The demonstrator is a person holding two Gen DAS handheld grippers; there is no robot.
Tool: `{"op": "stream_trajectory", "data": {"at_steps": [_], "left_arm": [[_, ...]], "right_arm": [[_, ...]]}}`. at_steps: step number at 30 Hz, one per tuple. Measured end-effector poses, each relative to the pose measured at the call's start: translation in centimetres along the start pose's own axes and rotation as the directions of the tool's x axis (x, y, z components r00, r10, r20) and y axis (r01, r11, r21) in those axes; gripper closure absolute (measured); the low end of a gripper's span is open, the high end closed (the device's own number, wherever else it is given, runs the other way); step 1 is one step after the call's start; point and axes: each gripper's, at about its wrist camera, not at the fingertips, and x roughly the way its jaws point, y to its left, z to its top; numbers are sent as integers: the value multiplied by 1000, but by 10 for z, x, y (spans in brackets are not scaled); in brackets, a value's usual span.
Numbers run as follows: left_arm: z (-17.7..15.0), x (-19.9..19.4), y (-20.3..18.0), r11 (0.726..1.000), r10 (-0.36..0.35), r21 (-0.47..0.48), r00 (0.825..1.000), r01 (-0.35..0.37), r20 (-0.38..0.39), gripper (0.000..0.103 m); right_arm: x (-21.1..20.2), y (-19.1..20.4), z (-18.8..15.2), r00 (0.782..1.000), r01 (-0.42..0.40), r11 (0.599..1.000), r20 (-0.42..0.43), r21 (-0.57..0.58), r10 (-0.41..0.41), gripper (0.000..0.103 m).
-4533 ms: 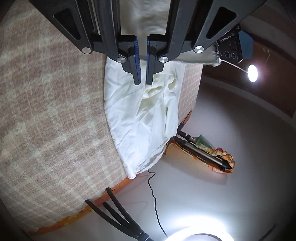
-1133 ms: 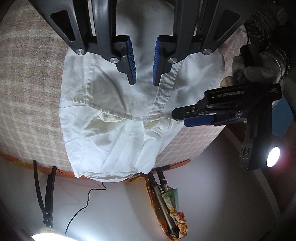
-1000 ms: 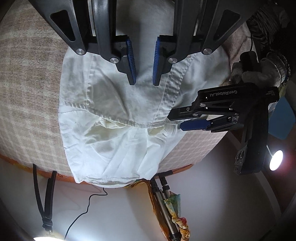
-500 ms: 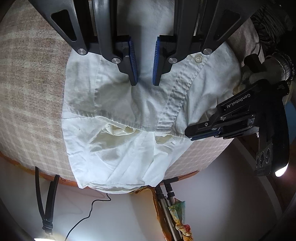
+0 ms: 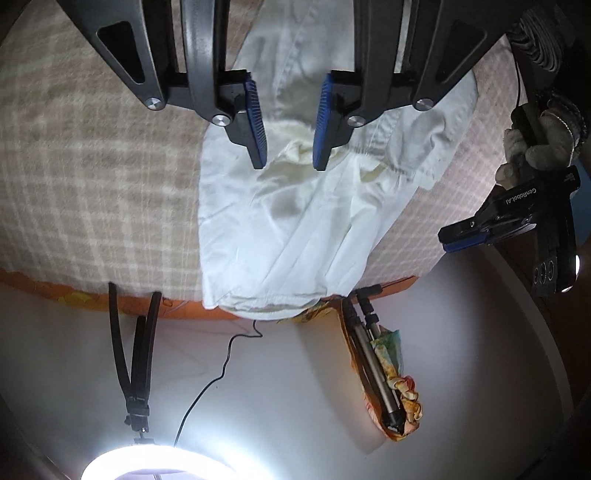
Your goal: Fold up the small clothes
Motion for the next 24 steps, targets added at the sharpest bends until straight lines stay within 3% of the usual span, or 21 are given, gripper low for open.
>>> {"op": "stream_trajectory", "data": {"at_steps": [3,9,16,19,20,22,24], "left_arm": [[5,24,18,1000,21,-18,999,-22,-36,52],[13,62,38,997,75,-2,996,-75,-58,52],[20,101,52,997,71,-18,994,-72,-77,52],[20,108,52,997,82,4,994,-82,-72,52],[20,111,52,996,84,11,994,-84,-72,52],[21,113,53,996,86,8,994,-85,-66,52],[21,112,55,996,91,-2,994,-91,-56,52]], "right_arm": [[18,-21,25,1000,-12,1000,-3,8,12,51],[74,-62,69,998,-26,998,-57,58,30,52],[119,-92,90,991,-111,982,-59,152,121,59],[131,-96,94,988,-130,978,-63,165,142,67],[133,-97,95,986,-143,974,-61,175,156,73],[136,-101,98,983,-161,970,-60,184,174,100],[136,-106,101,988,-134,972,-52,194,147,103]]}}
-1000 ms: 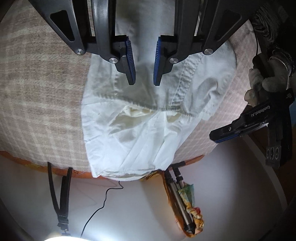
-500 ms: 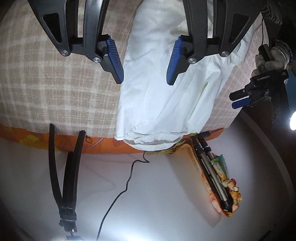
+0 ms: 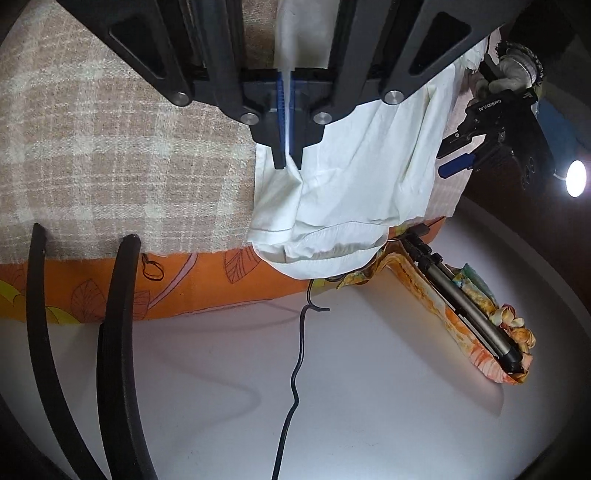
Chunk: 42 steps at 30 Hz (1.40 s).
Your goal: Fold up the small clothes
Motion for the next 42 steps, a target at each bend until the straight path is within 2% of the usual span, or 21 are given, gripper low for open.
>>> {"op": "stream_trajectory", "data": {"at_steps": [3,4,5,6,7,11,15,17,21,24,29,32,34,35,36,38,40,41,42], "left_arm": [[-3,-5,-3,1000,-1,26,1000,0,10,52],[-4,-8,-6,999,-2,43,1000,2,16,52],[-4,-12,-8,998,-2,56,1000,1,24,52],[-5,-16,-10,998,-3,69,999,1,33,52],[-5,-19,-13,996,-12,83,999,9,38,52],[-10,-30,-18,991,-79,114,995,72,56,54],[-12,-28,-20,981,-140,141,989,134,36,60],[-11,-23,-17,978,-173,123,985,169,23,60],[-6,-16,-6,974,-222,58,975,220,20,60],[-4,-18,-1,969,-245,39,969,243,35,60],[-1,-16,-3,959,-279,52,959,277,37,60],[3,-15,-10,954,-289,92,957,284,41,60],[5,-11,-14,951,-292,109,956,288,30,60],[6,-8,-14,952,-290,107,957,287,17,60],[7,-3,-13,952,-293,97,956,292,-3,60],[9,4,-10,954,-292,62,956,293,-36,60],[10,7,-5,956,-291,30,956,292,-43,60],[10,6,-5,956,-292,27,956,293,-35,60],[10,4,-4,957,-290,26,957,290,-26,60]], "right_arm": [[5,-19,4,998,62,994,-31,89,-59,103],[4,-19,5,997,71,994,-34,83,-69,103],[1,-13,7,993,113,993,-29,45,-112,103],[-3,-6,10,986,165,986,-21,-2,-165,90],[-8,2,14,978,207,977,-4,-39,-208,81],[-31,50,28,978,206,954,38,-219,-203,79],[-27,97,38,995,73,948,-41,-311,-91,78],[-11,116,40,995,20,947,-86,-319,-50,73],[34,134,41,985,-75,958,-172,-278,28,70],[67,141,38,977,-110,959,-207,-262,56,67],[112,148,40,962,-181,959,-243,-218,126,67],[126,146,41,960,-187,960,-248,-208,133,69],[128,145,40,953,-218,956,-253,-195,166,86],[128,147,39,956,-213,954,-246,-211,159,97],[129,150,38,961,-197,950,-238,-241,139,102],[130,157,36,978,-115,939,-205,-324,49,103],[131,155,38,986,-21,942,-164,-336,-37,103],[131,152,40,987,-3,948,-153,-318,-48,103],[129,147,42,988,-25,957,-155,-288,-21,103]]}}
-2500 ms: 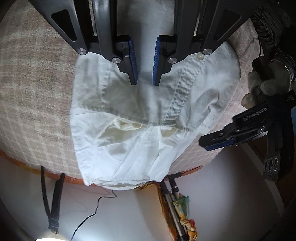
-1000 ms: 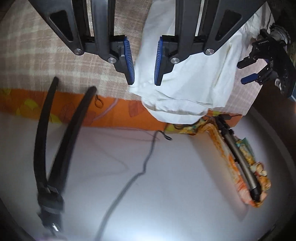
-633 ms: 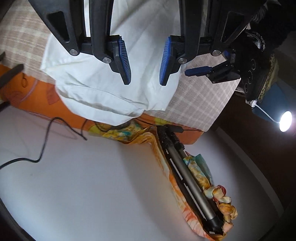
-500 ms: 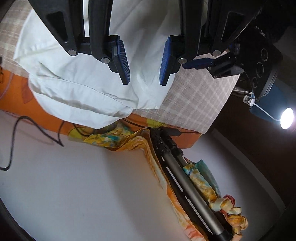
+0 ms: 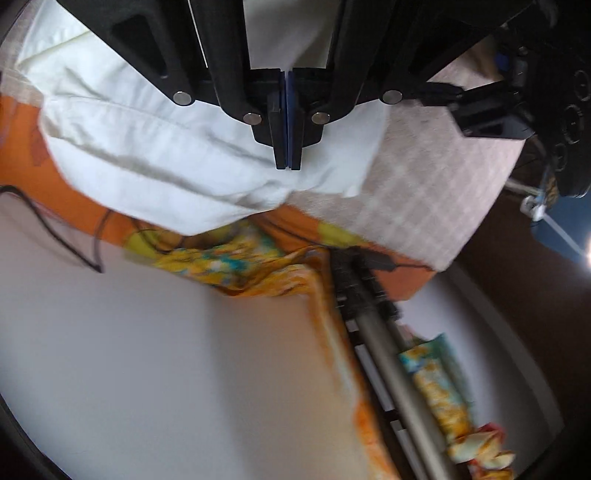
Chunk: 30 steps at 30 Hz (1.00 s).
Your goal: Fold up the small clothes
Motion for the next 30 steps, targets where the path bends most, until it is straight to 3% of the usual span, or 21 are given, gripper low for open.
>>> {"op": "stream_trajectory", "data": {"at_steps": [2,4,6,8,10,12,15,19,22,26,30], "left_arm": [[0,-1,-2,1000,5,4,1000,-5,2,60],[1,-1,-4,1000,6,12,1000,-6,3,60],[0,-2,-5,1000,10,19,1000,-10,10,60],[-1,-3,-6,1000,14,19,1000,-14,11,60],[-1,-4,-6,1000,14,16,1000,-14,13,60],[-3,-6,-2,1000,15,13,1000,-15,12,60],[-1,2,-1,1000,20,3,1000,-20,-15,59],[3,8,-1,1000,30,9,999,-30,-24,59],[3,11,-6,999,35,19,999,-35,-11,59],[12,20,-4,998,45,44,999,-44,-16,59],[32,39,8,999,41,27,998,-40,-47,57]], "right_arm": [[-6,-5,0,997,-70,997,14,26,69,103],[-12,-8,2,992,-123,991,17,46,123,97],[-15,-10,2,985,-172,983,12,64,172,66],[-13,-6,0,983,-182,982,0,41,182,66],[-3,3,-1,984,-173,985,-28,19,174,75],[1,14,-5,985,-164,986,-55,-29,162,103],[-1,35,-8,999,-39,985,-17,-170,37,103],[1,21,-1,994,111,987,13,-114,-110,103],[-19,7,1,999,8,999,53,-35,-6,103],[-69,-12,-1,991,-45,999,125,13,43,83],[-110,-36,-19,990,-57,998,134,27,53,82]]}}
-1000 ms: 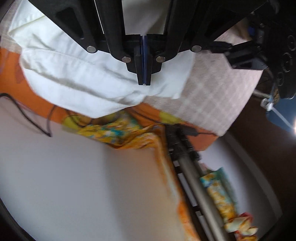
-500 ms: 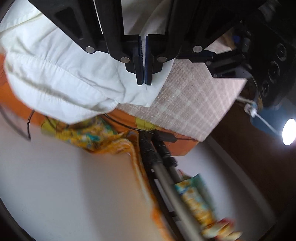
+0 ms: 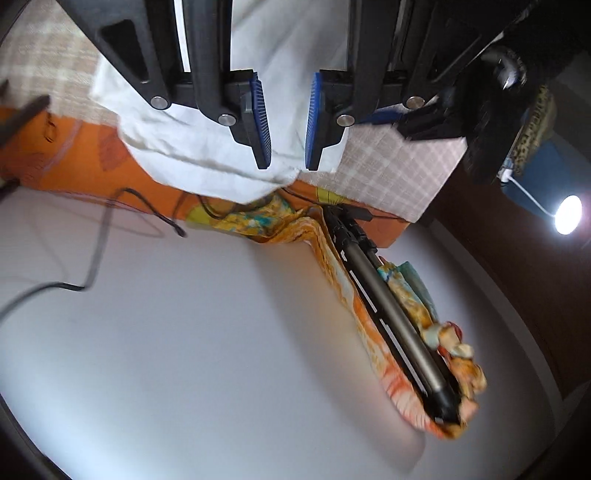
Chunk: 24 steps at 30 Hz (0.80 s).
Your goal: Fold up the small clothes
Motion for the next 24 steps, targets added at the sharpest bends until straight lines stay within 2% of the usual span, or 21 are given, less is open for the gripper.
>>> {"op": "stream_trajectory", "data": {"at_steps": [3,4,6,8,13,16,17,18,19,20,21,22,24], "left_arm": [[11,5,4,999,45,-6,999,-45,-3,49],[13,4,5,999,53,-10,999,-53,1,49],[16,2,9,996,85,-26,996,-84,22,49],[18,3,16,995,92,-50,995,-91,23,48],[23,14,20,997,60,-43,998,-59,6,48],[30,22,21,998,47,-38,999,-47,5,48],[34,25,21,998,47,-42,999,-47,8,48],[36,27,20,998,46,-44,999,-46,9,50],[39,29,19,998,53,-44,999,-53,10,56],[39,32,20,997,66,-45,998,-66,8,77],[40,34,20,997,65,-50,998,-65,7,92],[39,34,19,998,47,-52,999,-47,6,95],[38,33,16,998,55,-40,998,-54,8,98]], "right_arm": [[-21,-24,-15,998,66,998,-7,17,-66,79],[-26,-36,-21,996,91,995,-9,37,-90,78],[-31,-62,-34,993,121,988,-21,98,-119,69],[-31,-84,-48,992,127,980,-29,153,-124,67],[-17,-111,-63,998,65,971,-19,232,-62,68],[-4,-110,-61,999,46,975,-29,217,-41,75],[-4,-108,-59,998,52,977,-36,208,-45,81],[-4,-110,-59,998,59,977,-43,204,-51,89],[0,-108,-58,997,66,978,-49,198,-58,93],[1,-107,-57,996,75,979,-52,192,-66,100],[-2,-107,-57,996,83,980,-49,183,-76,102],[-4,-105,-58,995,92,981,-43,170,-86,103],[-7,-99,-57,993,115,983,-33,143,-111,103]]}}
